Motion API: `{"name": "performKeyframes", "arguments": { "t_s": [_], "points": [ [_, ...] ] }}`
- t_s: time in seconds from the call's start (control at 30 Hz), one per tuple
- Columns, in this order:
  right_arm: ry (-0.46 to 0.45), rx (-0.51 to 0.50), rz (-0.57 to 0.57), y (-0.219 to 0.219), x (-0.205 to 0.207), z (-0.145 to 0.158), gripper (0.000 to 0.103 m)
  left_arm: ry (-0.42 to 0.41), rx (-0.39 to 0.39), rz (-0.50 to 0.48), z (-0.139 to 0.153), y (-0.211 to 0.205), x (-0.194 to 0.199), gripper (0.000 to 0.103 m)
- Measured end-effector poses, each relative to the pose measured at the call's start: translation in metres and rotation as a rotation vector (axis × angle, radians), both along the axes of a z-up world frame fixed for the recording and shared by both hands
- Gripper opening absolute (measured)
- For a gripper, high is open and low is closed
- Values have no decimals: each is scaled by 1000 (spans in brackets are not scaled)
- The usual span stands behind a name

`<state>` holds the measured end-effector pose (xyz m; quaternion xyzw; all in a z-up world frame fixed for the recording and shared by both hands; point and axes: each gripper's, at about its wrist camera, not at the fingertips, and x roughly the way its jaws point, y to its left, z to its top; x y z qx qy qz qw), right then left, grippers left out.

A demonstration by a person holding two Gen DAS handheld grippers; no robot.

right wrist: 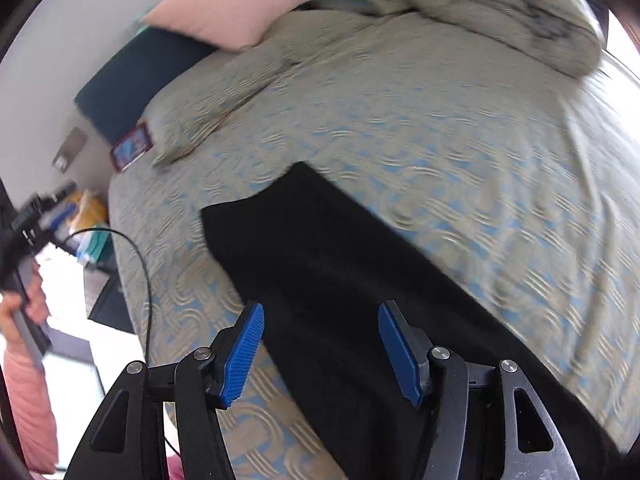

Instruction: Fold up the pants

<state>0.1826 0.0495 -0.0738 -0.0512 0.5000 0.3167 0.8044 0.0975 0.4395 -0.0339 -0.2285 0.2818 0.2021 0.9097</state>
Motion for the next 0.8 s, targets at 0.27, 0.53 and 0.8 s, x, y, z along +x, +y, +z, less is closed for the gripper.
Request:
{"name": "performKeyframes", "arguments": {
  "t_s": [0.27, 0.53, 0.8],
  "points": [
    [-286, -256, 250, 113, -53, -41, 63, 167, -392, -376, -99, -66, 60, 59],
    [-89, -110, 63, 42, 12, -18, 64, 259, -651, -590, -156, -149, 111, 58],
    [123, -72, 151, 41, 121, -30, 72, 211, -706, -511, -174, -150, 138, 58]
  ]
}}
